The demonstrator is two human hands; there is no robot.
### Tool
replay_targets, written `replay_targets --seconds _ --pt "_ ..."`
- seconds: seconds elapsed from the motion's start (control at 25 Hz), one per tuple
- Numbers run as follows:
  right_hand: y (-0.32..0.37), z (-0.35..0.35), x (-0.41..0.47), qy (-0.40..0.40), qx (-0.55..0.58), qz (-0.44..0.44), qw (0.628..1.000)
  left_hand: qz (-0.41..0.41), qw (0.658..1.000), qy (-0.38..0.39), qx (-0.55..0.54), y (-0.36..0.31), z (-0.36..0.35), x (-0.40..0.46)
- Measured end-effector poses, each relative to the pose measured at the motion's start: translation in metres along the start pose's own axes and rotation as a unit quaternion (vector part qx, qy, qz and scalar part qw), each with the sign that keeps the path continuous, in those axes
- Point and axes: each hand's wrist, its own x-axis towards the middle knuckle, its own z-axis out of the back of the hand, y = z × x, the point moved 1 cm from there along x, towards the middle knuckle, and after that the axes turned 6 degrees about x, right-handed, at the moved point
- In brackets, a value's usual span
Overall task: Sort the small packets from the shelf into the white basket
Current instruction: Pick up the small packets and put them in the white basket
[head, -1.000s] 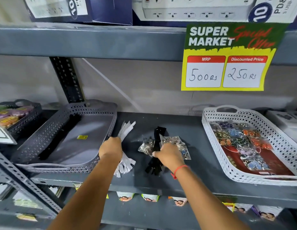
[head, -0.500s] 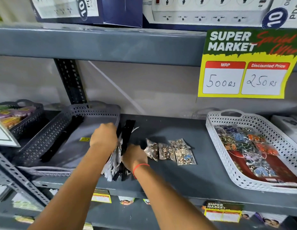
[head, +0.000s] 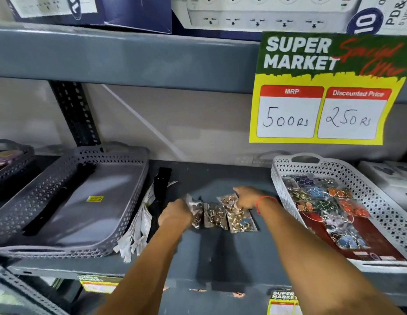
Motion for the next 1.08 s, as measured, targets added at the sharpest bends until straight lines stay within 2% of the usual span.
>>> replay_targets --seconds 0.12,0.24,0.32,0.4,0.56,0.64,0.76,0.8,0.88,0.92,1.0,1.08 --pt "-0.002 0.007 0.013 0.013 -0.010 0.028 0.999 0.017 0.990 -0.002 -0.138 0.003 0.004 0.009" --pt "-0.005 0.010 0.019 0.007 0.022 0.031 0.999 0.017 0.976 0.000 -0.217 -0.002 0.018 0.015" --pt "0.000 0.012 0.021 0.023 0.079 0.058 0.995 0.009 0.951 0.030 -0.306 -0.007 0.036 0.010" --pt "0.004 0.011 0.025 0.053 0.063 0.085 0.993 -0.012 0.932 0.096 -0.350 -0.006 0.053 -0.003" --pt "-0.002 0.012 0.031 0.044 0.007 0.074 0.996 -0.056 0.931 0.263 -0.247 0.005 0.042 -0.035" --pt "-0.005 0.012 0.029 0.047 0.015 0.058 0.997 -0.054 0.933 0.307 -0.181 0.007 0.020 -0.043" --pt "-0.007 0.024 0.016 0.031 0.151 0.050 0.987 -0.047 0.948 0.298 -0.103 0.001 -0.004 -0.041" --pt "-0.009 0.034 0.008 0.010 0.237 0.050 0.970 -0.053 0.953 0.288 -0.083 -0.001 -0.009 -0.039" --pt "-0.017 0.047 -0.022 -0.056 0.407 0.047 0.911 -0.052 0.957 0.279 -0.063 -0.006 -0.014 -0.035" --pt "-0.021 0.044 -0.043 -0.083 0.450 0.047 0.888 -0.049 0.958 0.277 -0.057 -0.006 -0.014 -0.034" --pt "-0.030 0.013 -0.081 -0.094 0.440 0.043 0.892 -0.052 0.958 0.280 -0.041 -0.003 -0.011 -0.032" --pt "-0.035 -0.033 -0.109 -0.075 0.364 0.009 0.928 -0.054 0.961 0.263 -0.060 0.000 -0.004 -0.027"
